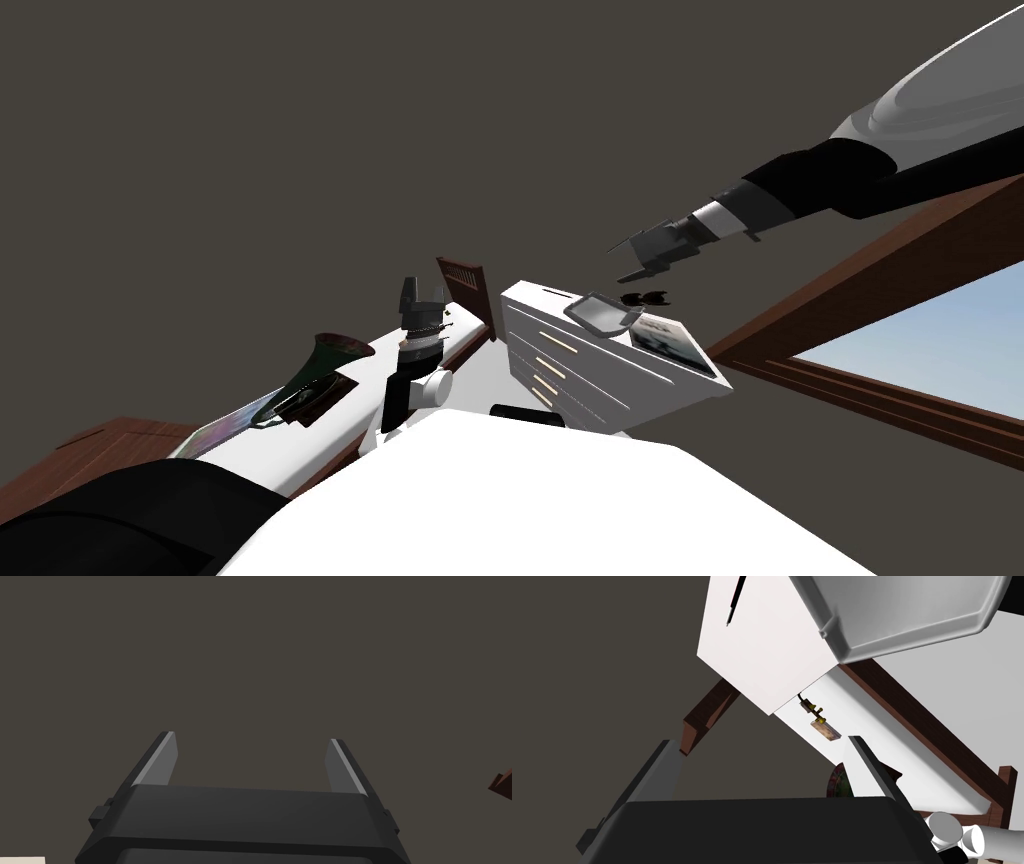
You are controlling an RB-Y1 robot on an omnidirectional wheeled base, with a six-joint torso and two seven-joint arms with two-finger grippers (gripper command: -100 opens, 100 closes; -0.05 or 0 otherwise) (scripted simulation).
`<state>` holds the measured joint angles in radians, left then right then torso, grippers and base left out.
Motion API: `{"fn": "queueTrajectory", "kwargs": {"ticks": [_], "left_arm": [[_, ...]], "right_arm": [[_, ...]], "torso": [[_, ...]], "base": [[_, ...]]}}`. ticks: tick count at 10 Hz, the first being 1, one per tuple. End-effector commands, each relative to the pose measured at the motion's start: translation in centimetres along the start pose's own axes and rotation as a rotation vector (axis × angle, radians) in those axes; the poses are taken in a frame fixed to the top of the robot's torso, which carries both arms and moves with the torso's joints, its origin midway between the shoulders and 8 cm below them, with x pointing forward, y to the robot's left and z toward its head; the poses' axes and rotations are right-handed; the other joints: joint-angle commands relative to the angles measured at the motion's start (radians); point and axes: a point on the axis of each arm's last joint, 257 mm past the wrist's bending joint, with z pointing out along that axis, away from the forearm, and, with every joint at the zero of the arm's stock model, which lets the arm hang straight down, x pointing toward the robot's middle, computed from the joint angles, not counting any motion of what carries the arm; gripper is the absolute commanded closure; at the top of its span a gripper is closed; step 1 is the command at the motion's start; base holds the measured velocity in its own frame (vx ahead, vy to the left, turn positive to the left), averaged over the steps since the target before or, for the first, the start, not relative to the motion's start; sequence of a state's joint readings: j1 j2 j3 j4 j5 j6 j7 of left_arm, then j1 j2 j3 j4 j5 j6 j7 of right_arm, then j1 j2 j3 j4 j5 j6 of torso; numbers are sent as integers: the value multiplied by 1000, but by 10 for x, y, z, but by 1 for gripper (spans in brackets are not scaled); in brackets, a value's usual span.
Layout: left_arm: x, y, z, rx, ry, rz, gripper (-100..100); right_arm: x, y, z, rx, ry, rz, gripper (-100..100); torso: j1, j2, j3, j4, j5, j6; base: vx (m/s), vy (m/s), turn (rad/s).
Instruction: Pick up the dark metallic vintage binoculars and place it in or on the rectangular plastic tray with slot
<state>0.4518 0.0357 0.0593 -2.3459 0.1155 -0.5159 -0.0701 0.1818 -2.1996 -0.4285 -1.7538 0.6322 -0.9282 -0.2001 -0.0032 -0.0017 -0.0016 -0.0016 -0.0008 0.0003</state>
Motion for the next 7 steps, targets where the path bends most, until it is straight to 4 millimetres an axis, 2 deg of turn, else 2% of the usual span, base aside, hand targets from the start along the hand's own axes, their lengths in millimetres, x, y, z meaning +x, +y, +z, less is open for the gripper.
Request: {"fn": "queueTrajectory", "kwargs": {"ticks": [1,2,7], "left_arm": [[0,0,0,0,0,0,0],[0,0,0,0,0,0,0],[0,0,0,0,0,0,0]], "right_arm": [[0,0,0,0,0,0,-100],[-1,1,-1,-3,0,3,0],[-1,1,-1,-3,0,3,0]], "torso": [[0,0,0,0,0,0],[1,0,0,0,0,0],[3,1,1,0,1,0]], "base": [[13,-22,-5],[0,0,0],[0,0,0]]}}
